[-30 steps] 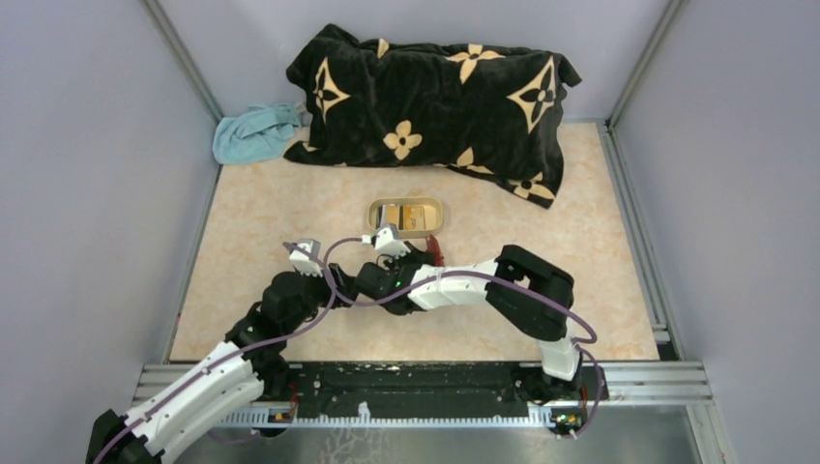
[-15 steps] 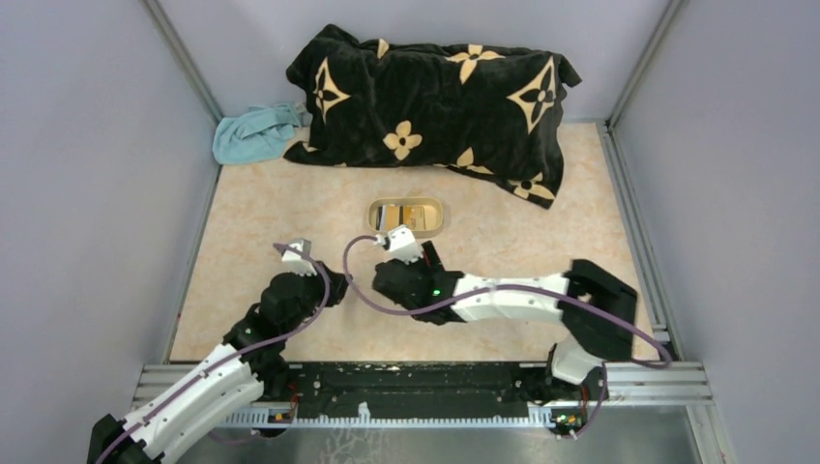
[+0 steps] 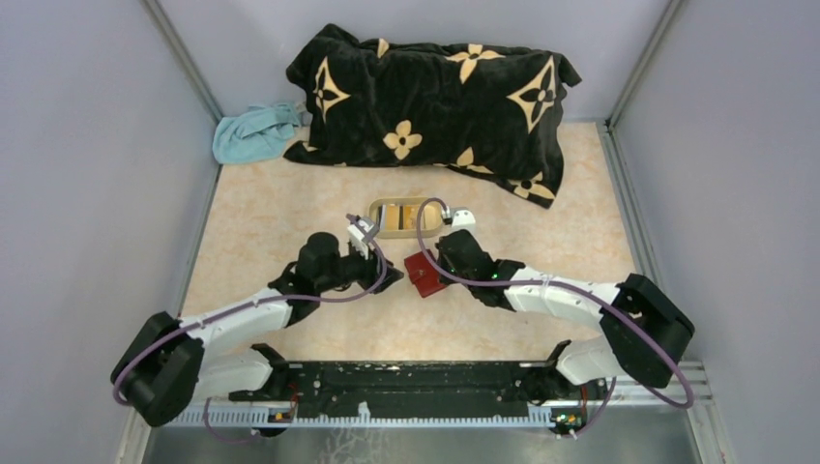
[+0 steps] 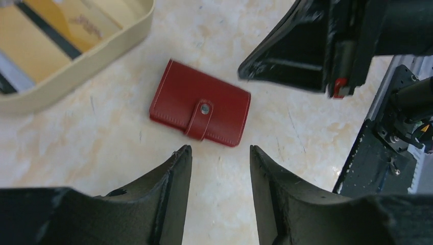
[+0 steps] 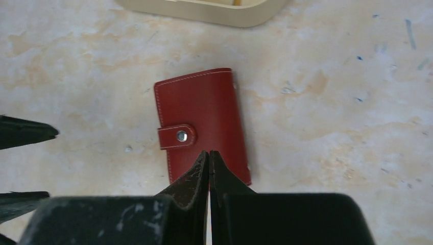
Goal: Take the credit cards out of the card holder
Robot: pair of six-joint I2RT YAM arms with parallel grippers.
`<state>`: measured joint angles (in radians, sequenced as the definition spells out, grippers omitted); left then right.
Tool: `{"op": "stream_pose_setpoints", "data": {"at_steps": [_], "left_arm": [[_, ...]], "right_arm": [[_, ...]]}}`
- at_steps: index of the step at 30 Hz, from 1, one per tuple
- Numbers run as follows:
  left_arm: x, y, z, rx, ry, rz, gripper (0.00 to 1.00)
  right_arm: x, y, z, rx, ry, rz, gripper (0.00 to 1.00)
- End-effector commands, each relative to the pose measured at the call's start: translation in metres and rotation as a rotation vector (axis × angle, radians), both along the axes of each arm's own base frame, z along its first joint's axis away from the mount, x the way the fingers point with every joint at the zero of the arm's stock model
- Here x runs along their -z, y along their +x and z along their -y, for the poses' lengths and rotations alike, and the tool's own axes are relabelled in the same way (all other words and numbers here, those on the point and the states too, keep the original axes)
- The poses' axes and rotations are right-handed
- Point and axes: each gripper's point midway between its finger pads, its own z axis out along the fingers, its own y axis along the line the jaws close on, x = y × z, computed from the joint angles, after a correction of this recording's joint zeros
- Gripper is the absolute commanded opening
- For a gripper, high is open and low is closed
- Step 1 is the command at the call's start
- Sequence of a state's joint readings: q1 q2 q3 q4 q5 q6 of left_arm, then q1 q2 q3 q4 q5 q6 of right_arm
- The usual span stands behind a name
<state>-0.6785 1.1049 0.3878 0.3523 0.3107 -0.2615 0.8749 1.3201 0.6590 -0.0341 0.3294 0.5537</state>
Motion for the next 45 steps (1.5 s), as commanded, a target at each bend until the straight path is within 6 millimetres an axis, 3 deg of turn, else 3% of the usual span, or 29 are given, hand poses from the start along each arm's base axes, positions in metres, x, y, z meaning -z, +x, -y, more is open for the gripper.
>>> {"op": "stream_pose_setpoints", "data": {"at_steps": [1,4,7,13,29,33,39,42,43,45], "left_arm": [[-0.036,0.014,0.030,0.192,-0.020,0.280,0.53],[-0.030,0.032,0.035,0.203,0.056,0.340,0.57],[-0.008,0.043,0.041,0.234,0.128,0.306,0.59],[0.030,0.038,0.057,0.362,0.155,0.237,0.58],[0.078,0.035,0.066,0.410,0.191,0.121,0.54],[0.098,0.029,0.059,0.414,0.275,0.080,0.52],[0.108,0.024,0.057,0.428,0.303,0.048,0.30],[0.118,0.018,0.062,0.464,0.328,0.021,0.04],[0.121,0.017,0.063,0.474,0.337,0.012,0.00],[0.124,0.013,0.066,0.492,0.341,0.000,0.00]], "right_arm": [[-0.008,0.001,-0.039,-0.084,0.159,0.002,0.00],[0.006,0.000,-0.046,-0.095,0.164,-0.030,0.00],[0.022,-0.004,-0.048,-0.101,0.171,-0.060,0.00],[0.044,-0.018,-0.044,-0.088,0.230,-0.111,0.00],[0.039,-0.030,-0.038,-0.089,0.307,-0.117,0.00],[0.034,-0.028,-0.032,-0.079,0.347,-0.117,0.00],[0.033,-0.025,-0.020,-0.054,0.362,-0.116,0.00],[0.030,-0.024,-0.017,-0.051,0.371,-0.112,0.00],[0.030,-0.023,-0.016,-0.048,0.373,-0.111,0.00],[0.030,-0.022,-0.013,-0.041,0.376,-0.110,0.00]]}}
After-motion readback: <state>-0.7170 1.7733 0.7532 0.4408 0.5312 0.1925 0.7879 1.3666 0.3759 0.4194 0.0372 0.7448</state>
